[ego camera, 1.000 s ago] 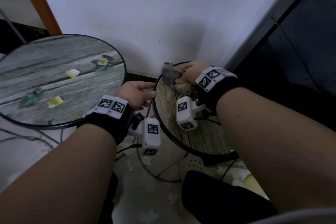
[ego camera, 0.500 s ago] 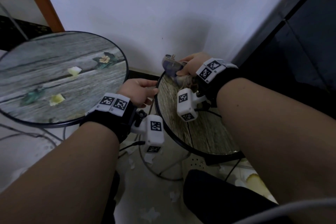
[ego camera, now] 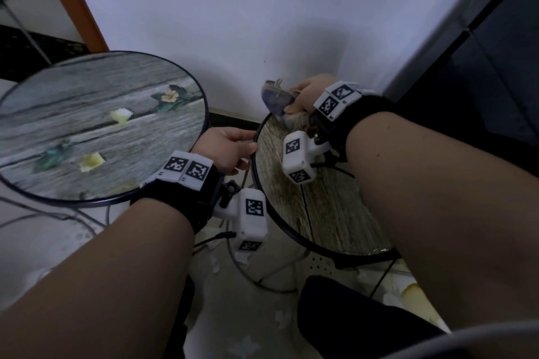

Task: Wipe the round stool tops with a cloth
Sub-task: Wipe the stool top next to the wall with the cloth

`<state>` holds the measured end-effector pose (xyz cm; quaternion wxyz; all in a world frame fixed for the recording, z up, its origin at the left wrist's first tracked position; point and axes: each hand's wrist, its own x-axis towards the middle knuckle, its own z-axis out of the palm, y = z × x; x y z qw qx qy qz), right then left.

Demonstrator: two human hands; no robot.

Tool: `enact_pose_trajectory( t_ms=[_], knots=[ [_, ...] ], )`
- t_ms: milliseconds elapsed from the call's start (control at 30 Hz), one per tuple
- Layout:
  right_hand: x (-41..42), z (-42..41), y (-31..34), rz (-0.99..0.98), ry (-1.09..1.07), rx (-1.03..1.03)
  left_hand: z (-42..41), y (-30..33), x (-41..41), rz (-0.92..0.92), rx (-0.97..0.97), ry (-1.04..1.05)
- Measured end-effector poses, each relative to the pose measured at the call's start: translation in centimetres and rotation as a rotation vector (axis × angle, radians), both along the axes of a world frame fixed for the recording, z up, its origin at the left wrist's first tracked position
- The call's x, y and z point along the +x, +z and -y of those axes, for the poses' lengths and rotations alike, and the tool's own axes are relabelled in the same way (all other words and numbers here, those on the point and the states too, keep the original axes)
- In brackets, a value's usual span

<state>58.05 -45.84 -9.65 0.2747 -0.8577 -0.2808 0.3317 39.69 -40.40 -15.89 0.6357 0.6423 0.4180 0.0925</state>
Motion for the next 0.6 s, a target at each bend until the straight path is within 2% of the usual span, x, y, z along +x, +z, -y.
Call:
enact_pose_trajectory(
  t_ms=[600],
  knots=[
    [1.6, 1.7, 0.3, 0.048, -0.024, -0.037, 0.6, 0.7, 0.4, -0.031, 0.017, 0.041]
  ],
)
